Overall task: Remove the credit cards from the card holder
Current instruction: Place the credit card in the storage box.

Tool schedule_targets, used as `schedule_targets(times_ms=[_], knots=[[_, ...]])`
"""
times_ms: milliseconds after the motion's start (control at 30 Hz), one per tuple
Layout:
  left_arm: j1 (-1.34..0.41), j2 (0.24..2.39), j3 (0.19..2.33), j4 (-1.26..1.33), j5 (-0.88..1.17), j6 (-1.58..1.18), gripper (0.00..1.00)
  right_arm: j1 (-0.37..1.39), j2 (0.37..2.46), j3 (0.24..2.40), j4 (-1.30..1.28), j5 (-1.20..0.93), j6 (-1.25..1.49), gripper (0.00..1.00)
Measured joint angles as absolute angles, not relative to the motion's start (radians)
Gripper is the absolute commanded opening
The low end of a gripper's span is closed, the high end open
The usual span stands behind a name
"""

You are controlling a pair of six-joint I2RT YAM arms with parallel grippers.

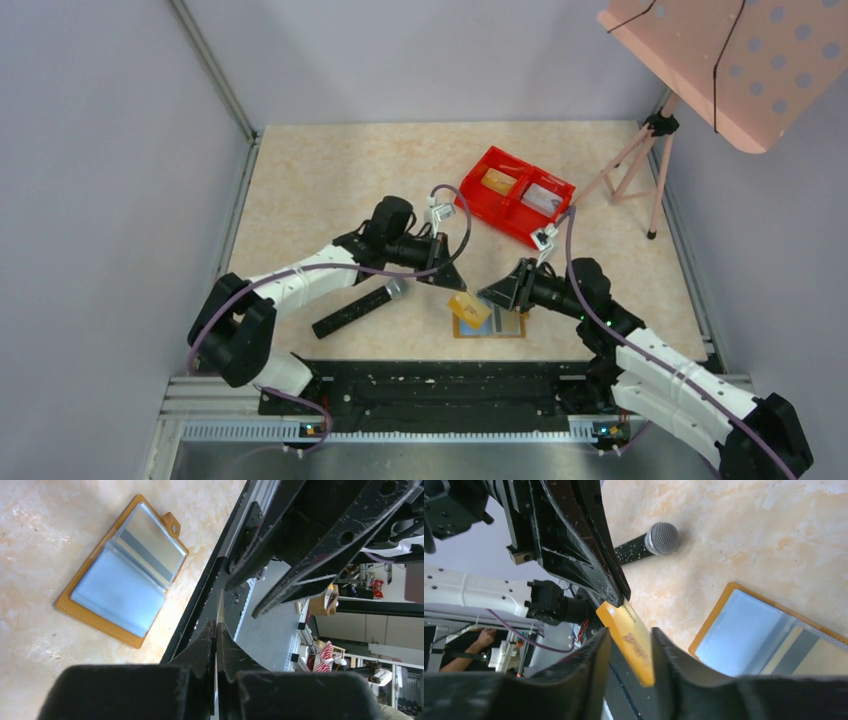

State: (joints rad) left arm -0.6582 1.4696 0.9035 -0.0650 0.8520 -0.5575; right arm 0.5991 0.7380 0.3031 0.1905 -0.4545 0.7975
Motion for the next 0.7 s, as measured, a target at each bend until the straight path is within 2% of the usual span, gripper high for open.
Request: schedule_targets(times_ms=[100, 400, 567, 700], knots=[[-0.658, 1.456, 0.895, -0.045, 0.842, -0.592, 0.00, 0.599, 0.715, 0.300, 0.200, -0.431, 0.831, 0.53], [-0.658, 1.362, 0.886, 0.003, 0.744, -0.665, 0.00, 0.599, 0.635, 0.213, 0.270, -0.367, 0.935, 0.58], [-0.658, 1.317, 0.863, 0.047, 0.700, -0.713, 0.00, 0.599, 0.644, 0.183, 0.318, -0.364, 0.970, 0.51], [-0.657, 1.303, 0.860, 0.068, 0.680, -0.743, 0.00, 0.599, 0.661, 0.183, 0.371, -0.369, 0.982, 0.38]])
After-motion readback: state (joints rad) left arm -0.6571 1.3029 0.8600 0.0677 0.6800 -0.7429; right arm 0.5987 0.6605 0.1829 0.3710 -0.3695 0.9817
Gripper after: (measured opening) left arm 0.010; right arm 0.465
